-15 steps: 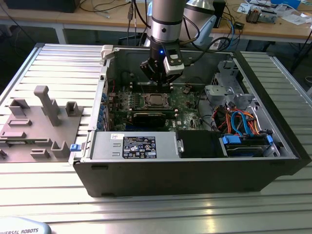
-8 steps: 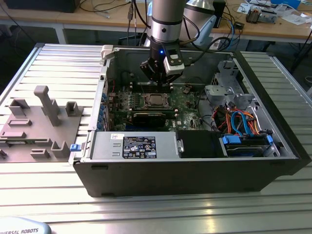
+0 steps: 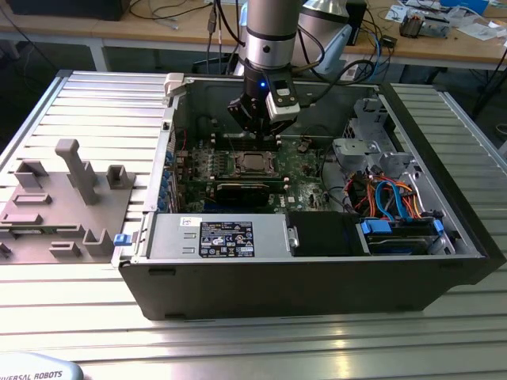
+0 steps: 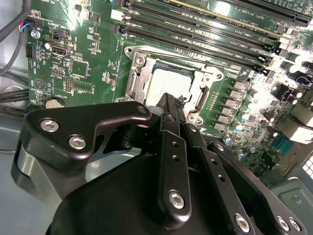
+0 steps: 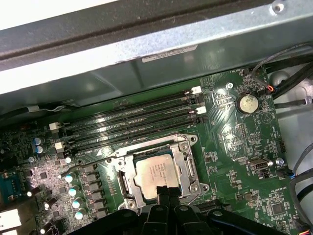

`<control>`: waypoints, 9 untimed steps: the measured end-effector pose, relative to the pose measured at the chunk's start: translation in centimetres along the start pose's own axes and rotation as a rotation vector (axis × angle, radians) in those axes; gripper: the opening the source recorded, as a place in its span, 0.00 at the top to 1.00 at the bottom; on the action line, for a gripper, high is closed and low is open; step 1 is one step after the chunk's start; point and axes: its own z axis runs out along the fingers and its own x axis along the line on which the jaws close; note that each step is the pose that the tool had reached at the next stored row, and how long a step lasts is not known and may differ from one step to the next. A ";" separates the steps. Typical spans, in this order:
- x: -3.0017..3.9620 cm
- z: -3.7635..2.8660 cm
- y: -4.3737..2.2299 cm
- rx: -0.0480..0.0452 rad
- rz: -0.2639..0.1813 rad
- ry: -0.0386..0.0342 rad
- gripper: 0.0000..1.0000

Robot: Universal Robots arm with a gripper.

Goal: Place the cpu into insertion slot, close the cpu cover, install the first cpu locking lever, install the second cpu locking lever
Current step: 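Install the first cpu locking lever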

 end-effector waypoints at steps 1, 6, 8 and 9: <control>0.00 0.00 0.00 0.0000 -0.001 0.0000 0.89; 0.00 0.01 0.00 0.0001 -0.004 0.0000 0.89; 0.00 0.03 0.00 0.0001 -0.009 -0.0003 0.89; 0.00 0.05 0.00 0.0000 -0.017 -0.0005 0.89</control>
